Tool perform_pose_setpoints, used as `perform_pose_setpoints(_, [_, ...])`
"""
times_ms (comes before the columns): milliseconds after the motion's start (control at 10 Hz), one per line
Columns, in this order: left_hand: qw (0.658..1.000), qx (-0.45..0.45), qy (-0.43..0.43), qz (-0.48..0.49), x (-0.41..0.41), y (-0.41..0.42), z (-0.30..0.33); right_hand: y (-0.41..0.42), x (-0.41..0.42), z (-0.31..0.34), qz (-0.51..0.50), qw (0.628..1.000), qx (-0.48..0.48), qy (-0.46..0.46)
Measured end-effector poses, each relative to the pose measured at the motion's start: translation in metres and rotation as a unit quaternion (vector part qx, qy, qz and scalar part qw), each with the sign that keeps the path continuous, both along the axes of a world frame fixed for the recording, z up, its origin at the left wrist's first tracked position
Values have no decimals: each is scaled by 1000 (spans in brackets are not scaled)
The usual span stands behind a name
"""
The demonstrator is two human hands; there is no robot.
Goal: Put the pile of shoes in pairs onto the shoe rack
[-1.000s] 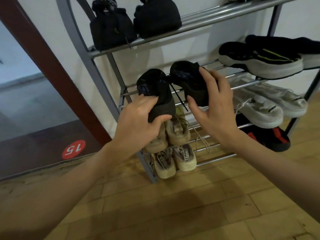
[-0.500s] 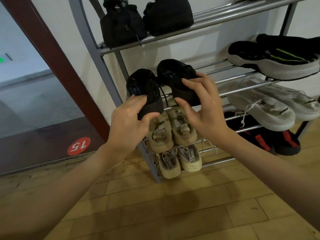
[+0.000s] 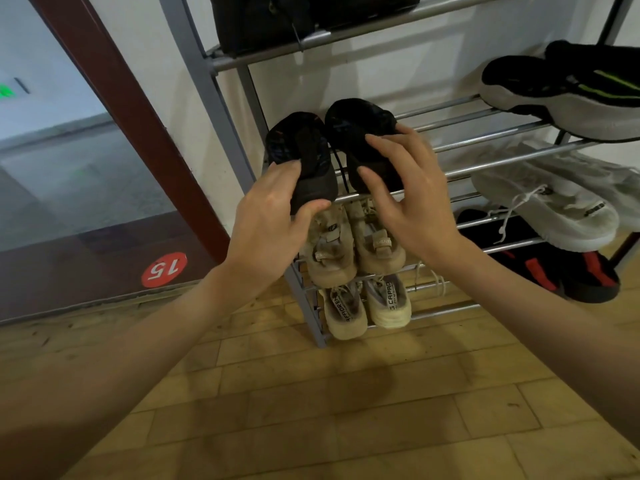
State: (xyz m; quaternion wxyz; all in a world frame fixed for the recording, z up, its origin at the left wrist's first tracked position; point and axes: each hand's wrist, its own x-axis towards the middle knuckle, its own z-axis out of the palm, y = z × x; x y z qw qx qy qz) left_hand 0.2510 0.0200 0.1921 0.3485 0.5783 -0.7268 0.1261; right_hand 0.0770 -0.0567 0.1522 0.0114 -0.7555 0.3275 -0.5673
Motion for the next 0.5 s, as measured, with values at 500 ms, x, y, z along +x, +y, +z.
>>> perform_pose_setpoints(500, [1000, -4, 23, 1, -3, 0, -4, 4, 6, 0, 9, 1000, -3, 27])
